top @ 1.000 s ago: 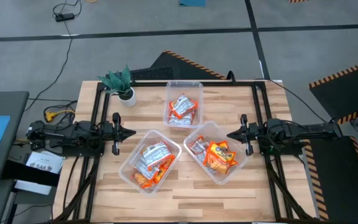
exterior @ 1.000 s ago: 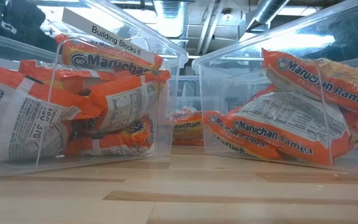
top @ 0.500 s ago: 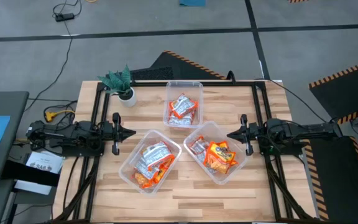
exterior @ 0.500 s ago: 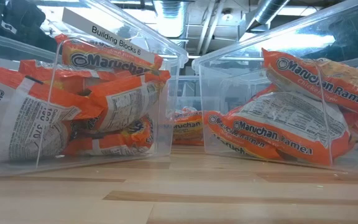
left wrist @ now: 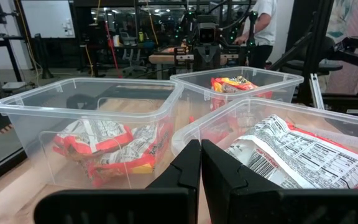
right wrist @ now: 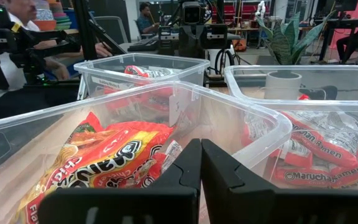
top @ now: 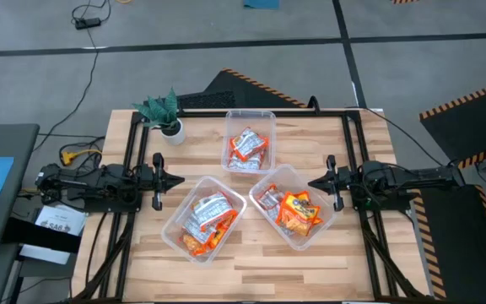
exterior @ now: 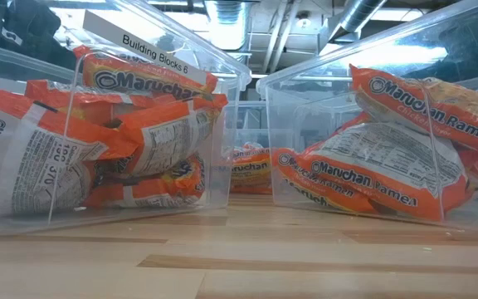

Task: Sort Maruchan noodles
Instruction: Return to Home Position

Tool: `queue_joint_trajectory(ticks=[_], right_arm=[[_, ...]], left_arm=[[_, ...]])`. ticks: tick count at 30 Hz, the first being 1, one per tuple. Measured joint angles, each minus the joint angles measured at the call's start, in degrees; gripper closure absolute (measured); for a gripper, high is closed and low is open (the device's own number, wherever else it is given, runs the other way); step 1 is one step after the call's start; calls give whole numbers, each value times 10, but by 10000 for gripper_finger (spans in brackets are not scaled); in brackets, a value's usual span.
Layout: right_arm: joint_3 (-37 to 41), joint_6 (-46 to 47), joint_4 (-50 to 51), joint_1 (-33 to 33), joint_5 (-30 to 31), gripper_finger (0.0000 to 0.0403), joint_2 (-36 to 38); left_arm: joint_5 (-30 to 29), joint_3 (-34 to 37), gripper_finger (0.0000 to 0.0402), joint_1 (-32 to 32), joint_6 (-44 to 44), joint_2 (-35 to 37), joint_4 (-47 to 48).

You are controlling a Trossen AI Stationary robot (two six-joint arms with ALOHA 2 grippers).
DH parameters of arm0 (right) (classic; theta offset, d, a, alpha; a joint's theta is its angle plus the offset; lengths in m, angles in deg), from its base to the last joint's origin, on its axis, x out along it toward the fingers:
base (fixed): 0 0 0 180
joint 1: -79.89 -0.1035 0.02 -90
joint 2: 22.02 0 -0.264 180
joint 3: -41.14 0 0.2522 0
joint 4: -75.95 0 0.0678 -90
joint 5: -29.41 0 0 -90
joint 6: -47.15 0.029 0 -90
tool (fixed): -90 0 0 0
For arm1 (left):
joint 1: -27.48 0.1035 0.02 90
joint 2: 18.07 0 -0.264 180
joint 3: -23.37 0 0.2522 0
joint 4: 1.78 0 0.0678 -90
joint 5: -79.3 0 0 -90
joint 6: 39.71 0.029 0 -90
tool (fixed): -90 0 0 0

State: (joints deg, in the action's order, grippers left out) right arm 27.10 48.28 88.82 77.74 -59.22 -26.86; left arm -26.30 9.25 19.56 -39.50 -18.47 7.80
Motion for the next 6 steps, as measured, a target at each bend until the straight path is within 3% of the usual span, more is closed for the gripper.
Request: queue_joint_trajectory(ticks=[6], right_arm=[[0, 0, 0, 0, 0, 370, 0]], left_arm=[[0, 0, 401, 0, 0, 0, 0]])
